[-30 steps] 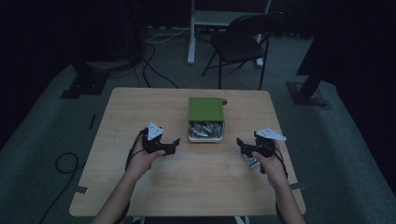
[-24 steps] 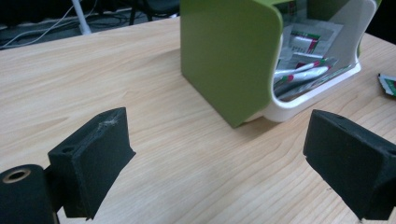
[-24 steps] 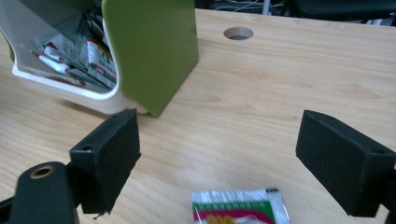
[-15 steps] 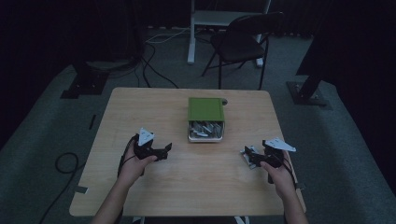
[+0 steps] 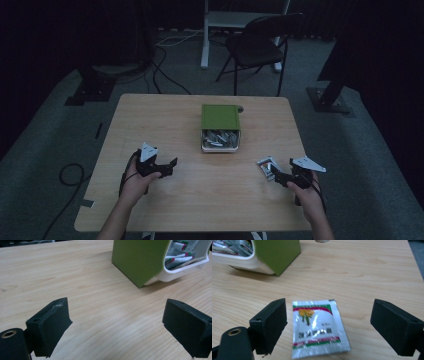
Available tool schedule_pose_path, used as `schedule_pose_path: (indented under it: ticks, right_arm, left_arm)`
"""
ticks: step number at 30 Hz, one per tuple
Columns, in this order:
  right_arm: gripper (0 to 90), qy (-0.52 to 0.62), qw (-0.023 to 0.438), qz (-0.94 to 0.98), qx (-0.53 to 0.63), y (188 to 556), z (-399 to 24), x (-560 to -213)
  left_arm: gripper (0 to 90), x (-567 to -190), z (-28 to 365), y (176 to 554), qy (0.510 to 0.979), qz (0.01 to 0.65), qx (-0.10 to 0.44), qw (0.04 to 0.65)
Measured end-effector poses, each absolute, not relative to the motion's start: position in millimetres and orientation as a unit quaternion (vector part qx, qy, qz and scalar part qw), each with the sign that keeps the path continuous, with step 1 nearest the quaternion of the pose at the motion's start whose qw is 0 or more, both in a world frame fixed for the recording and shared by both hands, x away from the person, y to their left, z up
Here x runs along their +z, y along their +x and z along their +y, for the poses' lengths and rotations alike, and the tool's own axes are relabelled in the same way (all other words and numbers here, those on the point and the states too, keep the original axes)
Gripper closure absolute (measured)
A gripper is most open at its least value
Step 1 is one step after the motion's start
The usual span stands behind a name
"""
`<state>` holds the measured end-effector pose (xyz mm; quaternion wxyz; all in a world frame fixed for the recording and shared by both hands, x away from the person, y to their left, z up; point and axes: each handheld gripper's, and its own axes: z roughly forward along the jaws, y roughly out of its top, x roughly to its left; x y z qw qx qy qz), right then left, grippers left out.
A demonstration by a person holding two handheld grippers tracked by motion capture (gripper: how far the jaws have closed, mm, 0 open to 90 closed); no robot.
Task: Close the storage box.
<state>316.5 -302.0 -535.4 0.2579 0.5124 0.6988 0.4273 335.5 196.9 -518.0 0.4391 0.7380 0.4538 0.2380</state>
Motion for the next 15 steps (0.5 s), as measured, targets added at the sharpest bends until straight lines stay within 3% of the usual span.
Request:
schedule_pose_path:
  ticks: [15]
  right_arm:
    - [13.2, 0.549, 0.261, 0.685, 0.402, 295.2, -329.7, -549.6]
  left_arm:
    - [8.1, -525.8, 222.0, 320.6, 0.727, 0.48, 0.247, 0.425]
